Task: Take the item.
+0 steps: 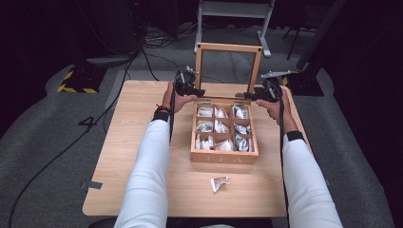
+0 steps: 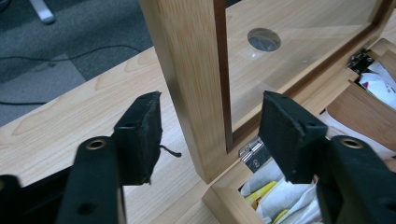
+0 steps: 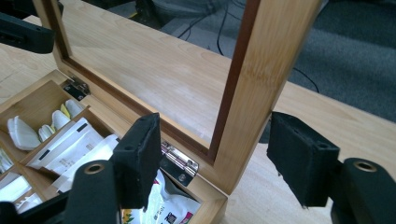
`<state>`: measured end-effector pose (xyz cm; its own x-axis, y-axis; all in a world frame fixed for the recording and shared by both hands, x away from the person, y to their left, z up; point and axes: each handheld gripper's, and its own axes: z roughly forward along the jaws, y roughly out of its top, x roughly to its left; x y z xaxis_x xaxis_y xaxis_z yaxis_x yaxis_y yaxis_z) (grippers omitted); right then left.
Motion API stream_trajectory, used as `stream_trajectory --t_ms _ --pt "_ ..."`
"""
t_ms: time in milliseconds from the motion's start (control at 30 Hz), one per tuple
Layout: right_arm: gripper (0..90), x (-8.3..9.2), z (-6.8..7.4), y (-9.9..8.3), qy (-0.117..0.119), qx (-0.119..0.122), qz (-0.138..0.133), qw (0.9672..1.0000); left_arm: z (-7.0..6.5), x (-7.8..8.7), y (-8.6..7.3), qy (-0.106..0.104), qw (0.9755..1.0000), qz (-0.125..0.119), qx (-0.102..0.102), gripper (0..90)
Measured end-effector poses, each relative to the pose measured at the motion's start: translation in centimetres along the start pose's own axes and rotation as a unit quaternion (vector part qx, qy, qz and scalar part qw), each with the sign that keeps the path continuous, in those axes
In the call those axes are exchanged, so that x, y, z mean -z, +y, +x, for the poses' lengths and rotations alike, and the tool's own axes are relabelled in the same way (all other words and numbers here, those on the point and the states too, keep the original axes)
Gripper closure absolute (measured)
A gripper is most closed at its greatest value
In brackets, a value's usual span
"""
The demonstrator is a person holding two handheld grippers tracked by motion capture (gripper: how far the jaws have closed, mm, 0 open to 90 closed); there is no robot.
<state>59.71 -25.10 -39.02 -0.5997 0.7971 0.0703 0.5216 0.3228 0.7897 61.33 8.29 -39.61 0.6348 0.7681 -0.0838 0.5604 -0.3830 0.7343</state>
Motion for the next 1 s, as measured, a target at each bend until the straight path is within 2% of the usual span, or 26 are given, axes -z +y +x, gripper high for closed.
stream_trajectory --t_ms 100,133,233,267,333,400,567,600,700,733,800,867,900,933,1000 --pt "36.9 -0.2 0.3 0.0 -0.013 -0.004 -0.003 0.9999 -0.2 0.0 0.3 -0.010 0.9999 -0.006 0.008 42.4" --pt "37.1 -0.2 0.3 0.0 -0.016 -0.005 -0.005 0.9998 -0.4 -0.2 0.6 0.006 1.0000 -0.001 0.006 44.3" --pt "38.4 -0.3 0.4 0.0 -0.019 -0.005 -0.006 0.9998 -0.3 -0.2 0.9 0.009 0.9999 0.003 0.012 49.1" --pt "38.4 -0.1 0.4 0.2 -0.023 -0.005 -0.013 0.9996 0.1 -0.1 0.8 -0.006 0.9996 -0.004 0.027 50.9" --pt "38.7 0.1 0.4 0.4 -0.021 -0.006 -0.023 0.9995 0.2 0.1 0.9 -0.012 0.9993 -0.014 0.032 51.8" --pt "39.4 0.2 0.2 0.5 -0.013 -0.010 -0.023 0.9996 0.1 0.2 1.1 -0.010 0.9993 -0.015 0.032 51.9" --pt "39.6 0.3 0.2 0.6 -0.008 -0.008 -0.021 0.9997 0.2 0.7 1.1 -0.014 0.9995 -0.013 0.026 54.4" --pt "41.1 0.4 0.1 0.6 -0.005 -0.006 -0.021 0.9997 0.1 0.8 1.0 -0.013 0.9996 -0.014 0.020 55.0" --pt "42.3 0.7 0.2 0.7 -0.007 0.004 -0.019 0.9998 0.0 1.1 0.9 -0.016 0.9996 -0.015 0.017 56.1" --pt "43.3 1.0 0.5 0.9 -0.013 0.023 -0.011 0.9996 0.0 1.3 0.9 -0.019 0.9996 -0.016 0.014 56.1" --pt "46.4 1.4 0.6 0.9 -0.009 0.028 -0.012 0.9995 -0.2 1.6 0.7 -0.025 0.9994 -0.021 0.009 55.6" --pt "52.4 1.9 0.6 0.8 -0.009 0.026 -0.019 0.9994 0.0 2.5 0.5 -0.045 0.9981 -0.041 0.013 55.7" --pt "53.6 2.1 0.6 0.7 -0.009 0.026 -0.023 0.9993 0.0 2.5 0.5 -0.045 0.9981 -0.041 0.013 56.8" --pt "53.6 2.3 0.6 0.6 -0.006 0.028 -0.028 0.9992 0.2 3.2 0.3 -0.061 0.9963 -0.058 0.017 57.1" --pt "55.1 2.7 0.8 0.5 -0.005 0.030 -0.032 0.9990 0.0 3.8 0.4 -0.064 0.9959 -0.063 0.008 57.5"
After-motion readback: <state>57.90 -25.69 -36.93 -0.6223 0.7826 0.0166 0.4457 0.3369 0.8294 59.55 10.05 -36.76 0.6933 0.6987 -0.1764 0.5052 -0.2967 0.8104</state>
